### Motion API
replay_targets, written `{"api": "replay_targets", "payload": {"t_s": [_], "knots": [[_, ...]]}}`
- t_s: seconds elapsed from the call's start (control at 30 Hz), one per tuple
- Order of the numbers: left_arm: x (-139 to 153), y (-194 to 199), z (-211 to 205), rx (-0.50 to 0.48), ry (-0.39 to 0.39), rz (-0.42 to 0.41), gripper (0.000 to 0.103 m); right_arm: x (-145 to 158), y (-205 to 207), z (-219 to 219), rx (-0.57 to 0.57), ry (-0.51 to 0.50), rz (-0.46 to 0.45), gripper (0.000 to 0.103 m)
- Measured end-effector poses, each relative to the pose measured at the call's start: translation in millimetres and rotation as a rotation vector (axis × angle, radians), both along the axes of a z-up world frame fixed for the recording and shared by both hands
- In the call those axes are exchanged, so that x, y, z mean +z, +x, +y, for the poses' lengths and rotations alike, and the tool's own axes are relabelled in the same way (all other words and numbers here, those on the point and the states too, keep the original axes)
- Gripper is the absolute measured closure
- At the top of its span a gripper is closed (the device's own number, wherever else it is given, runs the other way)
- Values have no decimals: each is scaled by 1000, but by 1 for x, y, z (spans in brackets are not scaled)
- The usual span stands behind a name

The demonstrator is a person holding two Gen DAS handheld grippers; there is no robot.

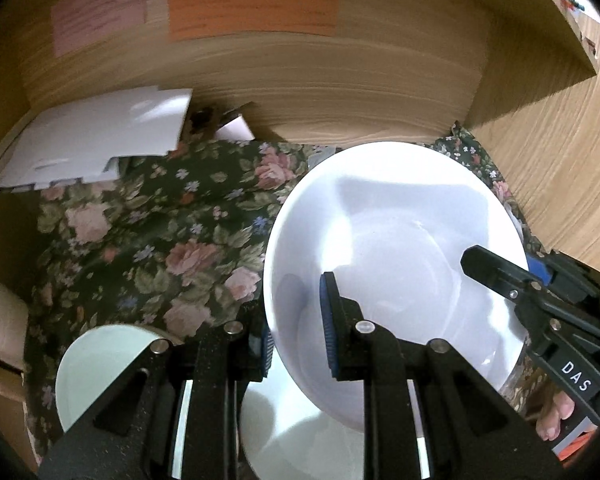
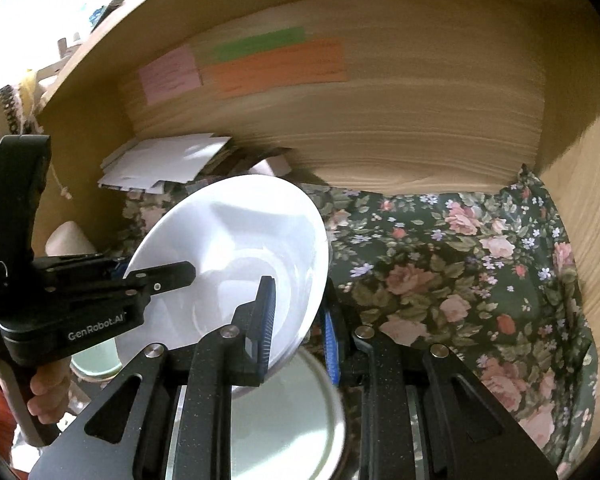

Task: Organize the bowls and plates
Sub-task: 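Lift the white spotted bowl with both grippers and carry it over the stack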

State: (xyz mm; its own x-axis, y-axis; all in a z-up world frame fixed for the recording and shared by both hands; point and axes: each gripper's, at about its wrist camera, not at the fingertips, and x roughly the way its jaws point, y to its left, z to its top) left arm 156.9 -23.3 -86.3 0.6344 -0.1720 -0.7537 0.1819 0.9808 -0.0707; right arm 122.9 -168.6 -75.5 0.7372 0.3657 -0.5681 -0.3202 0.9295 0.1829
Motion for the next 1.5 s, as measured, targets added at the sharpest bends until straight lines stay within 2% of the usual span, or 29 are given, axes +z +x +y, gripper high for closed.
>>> {"api": "replay_targets", "payload": {"t_s": [0.77,1.13,1.5], "knots": [[-1,-65,79,146,-15,-43,83,-12,-23,70,143,10,-3,83],[-8,-80,114,218,-23,-47,83,-19,-22,107,212,5,9,83],[-26,-84,151,279,-49,-12,83,-38,-8,141,273,6,73,83]]}}
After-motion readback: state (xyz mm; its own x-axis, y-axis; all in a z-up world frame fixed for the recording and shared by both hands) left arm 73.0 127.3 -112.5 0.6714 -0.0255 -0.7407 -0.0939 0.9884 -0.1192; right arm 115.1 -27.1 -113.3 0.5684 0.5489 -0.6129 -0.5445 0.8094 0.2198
